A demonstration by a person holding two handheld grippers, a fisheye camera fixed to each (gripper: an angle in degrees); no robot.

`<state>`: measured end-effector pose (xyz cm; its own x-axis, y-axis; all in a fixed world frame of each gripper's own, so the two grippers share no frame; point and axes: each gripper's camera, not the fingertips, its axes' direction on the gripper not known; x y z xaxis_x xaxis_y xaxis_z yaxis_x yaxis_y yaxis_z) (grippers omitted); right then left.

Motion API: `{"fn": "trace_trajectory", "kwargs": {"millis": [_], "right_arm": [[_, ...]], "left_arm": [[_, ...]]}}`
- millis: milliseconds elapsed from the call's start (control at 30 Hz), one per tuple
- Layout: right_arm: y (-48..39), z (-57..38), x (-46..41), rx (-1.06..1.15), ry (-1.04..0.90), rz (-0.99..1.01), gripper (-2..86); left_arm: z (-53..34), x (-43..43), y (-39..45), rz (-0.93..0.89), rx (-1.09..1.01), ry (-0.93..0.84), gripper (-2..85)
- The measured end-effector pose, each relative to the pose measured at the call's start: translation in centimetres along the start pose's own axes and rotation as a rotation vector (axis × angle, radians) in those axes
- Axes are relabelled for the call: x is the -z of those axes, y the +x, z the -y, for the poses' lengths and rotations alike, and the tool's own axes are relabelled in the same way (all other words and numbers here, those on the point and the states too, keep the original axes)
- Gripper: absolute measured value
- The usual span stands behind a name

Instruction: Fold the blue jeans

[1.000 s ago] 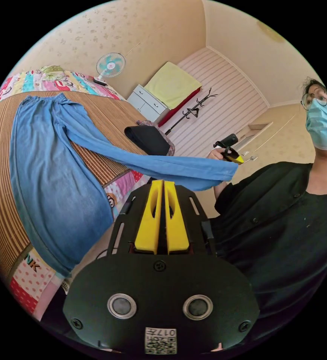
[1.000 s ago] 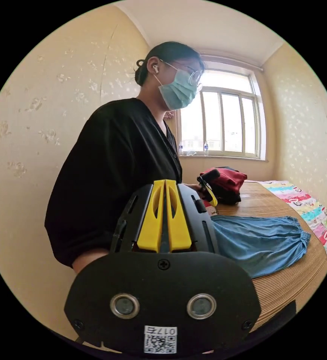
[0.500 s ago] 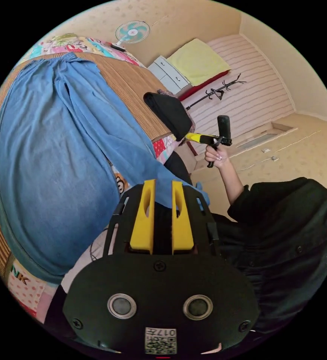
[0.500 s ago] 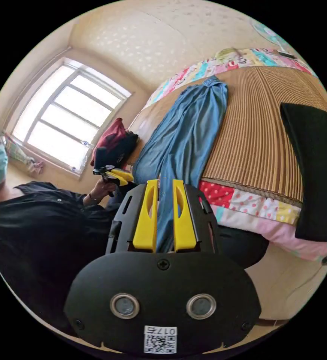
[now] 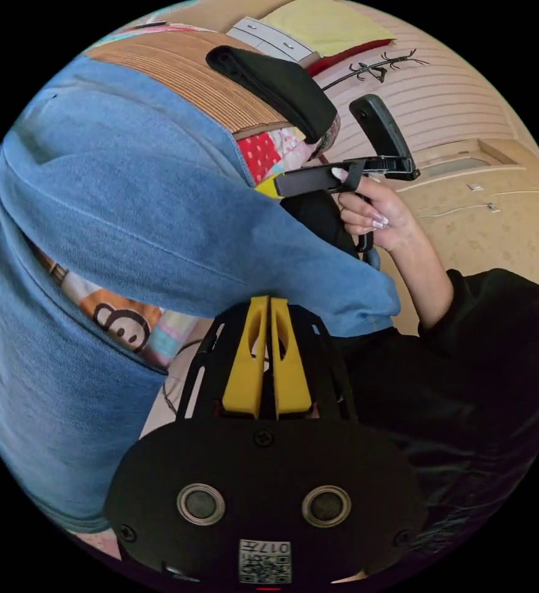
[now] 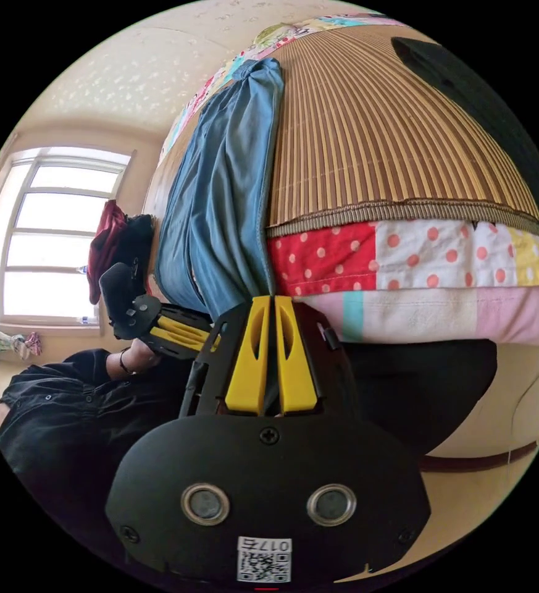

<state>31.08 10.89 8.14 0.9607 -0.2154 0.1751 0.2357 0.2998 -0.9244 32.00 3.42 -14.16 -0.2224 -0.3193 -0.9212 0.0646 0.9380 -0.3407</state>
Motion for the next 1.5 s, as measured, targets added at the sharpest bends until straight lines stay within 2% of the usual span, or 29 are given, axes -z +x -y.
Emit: {"fn": "trace_trajectory", "kwargs": {"millis": [133,200,233,300,333,367,433,600,667,800,933,1000,1100,1200,1333,1500], "right_arm": [[0.1,-0.9,7.0,0.126,0.241,0.339,1.5],[0.9,-1.6,10.0,0.172,0.351,0.47,1.3],[1.7,-2.0,11.8,0.181,0.417,0.496,1.2],[3.1,-2.7,14.0,0.121,0.509,0.4,1.1],[4.3,-2.8,14.8,0.013,0.518,0.267,1.2],[5.6,-2.4,14.8,-0.121,0.468,0.122,1.3],[7.0,-1.3,13.8,-0.247,0.347,-0.033,1.5],[6.1,-0.2,11.8,-0.266,0.311,-0.201,2.8],[5.1,-0.6,12.0,-0.26,0.325,-0.247,4.3],[5.4,-1.3,12.5,-0.248,0.316,-0.152,6.0],[6.6,-3.0,13.1,-0.275,0.323,-0.088,6.1],[7.0,-3.7,13.2,-0.285,0.33,-0.065,6.1],[7.5,-4.7,13.2,-0.301,0.333,-0.038,6.2],[7.8,-5.2,13.0,-0.302,0.298,-0.048,6.4],[7.5,-5.1,12.0,-0.229,0.213,-0.04,7.2],[5.8,-5.1,9.1,-0.128,0.031,-0.076,7.9]], "left_arm": [[-1.5,3.1,0.4,-0.169,-0.122,0.071,-0.9],[-2.4,3.8,0.1,-0.188,-0.131,0.072,-1.0],[-3.1,4.0,0.0,-0.173,-0.133,0.065,-1.0],[-4.1,3.9,-0.2,-0.141,-0.129,0.056,-1.0],[-4.7,3.7,-0.6,-0.136,-0.115,0.051,-1.0],[-5.2,3.3,-1.1,-0.154,-0.095,0.046,-1.0],[-5.7,2.6,-1.9,-0.2,-0.065,0.047,-0.9],[-5.4,2.2,-2.7,-0.257,-0.028,0.095,0.5],[-4.0,2.3,-2.2,-0.317,-0.044,0.116,4.5],[-1.0,1.3,-0.1,-0.308,-0.099,0.081,5.9],[2.7,-4.2,1.7,-0.191,-0.068,-0.134,6.3],[3.2,-7.3,2.1,-0.196,-0.073,-0.231,6.4],[2.6,-7.2,1.4,-0.236,-0.075,-0.186,5.4],[1.3,-5.1,0.8,-0.302,-0.099,-0.134,0.7],[-2.0,0.1,1.8,-0.347,-0.226,0.024,-0.3],[-5.0,1.4,1.5,-0.343,-0.2,0.019,-0.5]]}}
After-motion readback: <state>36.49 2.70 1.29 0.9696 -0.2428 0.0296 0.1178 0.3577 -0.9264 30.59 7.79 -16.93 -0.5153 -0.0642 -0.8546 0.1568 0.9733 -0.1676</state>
